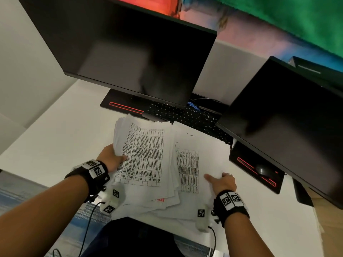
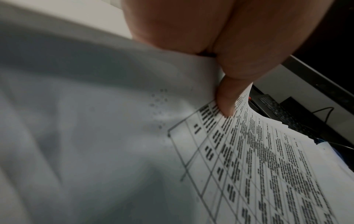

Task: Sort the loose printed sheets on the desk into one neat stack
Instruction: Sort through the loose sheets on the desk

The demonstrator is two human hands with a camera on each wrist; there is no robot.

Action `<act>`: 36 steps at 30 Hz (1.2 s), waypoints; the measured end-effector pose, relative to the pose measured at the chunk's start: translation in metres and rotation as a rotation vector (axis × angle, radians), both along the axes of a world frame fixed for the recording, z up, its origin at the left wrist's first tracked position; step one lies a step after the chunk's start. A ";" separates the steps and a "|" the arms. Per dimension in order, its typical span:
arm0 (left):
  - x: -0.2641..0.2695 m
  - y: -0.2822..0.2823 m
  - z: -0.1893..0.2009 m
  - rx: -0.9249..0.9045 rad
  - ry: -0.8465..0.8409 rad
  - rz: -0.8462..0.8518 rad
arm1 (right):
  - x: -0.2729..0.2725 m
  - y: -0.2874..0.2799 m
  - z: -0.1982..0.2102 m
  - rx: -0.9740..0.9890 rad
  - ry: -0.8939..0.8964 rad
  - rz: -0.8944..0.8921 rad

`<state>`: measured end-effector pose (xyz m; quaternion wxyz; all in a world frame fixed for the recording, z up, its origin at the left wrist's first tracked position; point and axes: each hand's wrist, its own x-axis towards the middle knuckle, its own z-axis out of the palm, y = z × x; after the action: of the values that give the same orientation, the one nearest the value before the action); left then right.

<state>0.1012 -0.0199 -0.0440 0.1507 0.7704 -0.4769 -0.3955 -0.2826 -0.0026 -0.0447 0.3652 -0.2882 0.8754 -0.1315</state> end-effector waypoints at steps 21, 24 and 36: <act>-0.003 0.003 0.005 0.044 0.040 0.028 | 0.016 -0.015 0.234 -0.867 -0.056 0.244; -0.007 0.006 0.016 0.035 0.058 0.048 | 0.021 -0.023 0.216 -0.862 -0.256 0.200; 0.014 0.003 -0.006 0.160 0.420 0.336 | 0.081 -0.044 -0.006 -0.085 -0.144 0.380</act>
<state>0.1155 -0.0172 -0.0502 0.2482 0.7491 -0.2681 -0.5526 -0.2020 -0.0466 -0.0504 0.4325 -0.4532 0.7706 -0.1174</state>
